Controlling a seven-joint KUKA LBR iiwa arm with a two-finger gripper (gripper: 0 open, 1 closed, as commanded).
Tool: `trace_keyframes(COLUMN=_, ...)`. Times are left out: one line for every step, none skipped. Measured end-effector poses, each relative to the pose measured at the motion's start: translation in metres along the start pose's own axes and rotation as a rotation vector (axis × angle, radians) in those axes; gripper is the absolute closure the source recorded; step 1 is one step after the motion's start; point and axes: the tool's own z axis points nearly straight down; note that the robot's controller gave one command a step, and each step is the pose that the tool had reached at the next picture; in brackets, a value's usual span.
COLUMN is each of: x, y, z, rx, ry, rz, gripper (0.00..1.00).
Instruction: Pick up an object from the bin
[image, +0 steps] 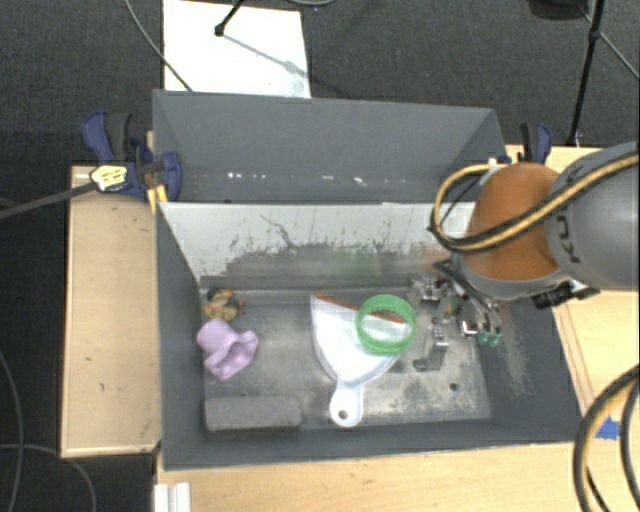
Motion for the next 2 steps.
trace_keyframes(x=0.022, y=0.016, z=-0.001, rx=0.000, ry=-0.003, rz=-0.157, gripper=0.00)
trace_keyframes(x=0.031, y=0.033, z=0.009, rx=-0.001, ry=0.000, rz=0.012, gripper=0.00)
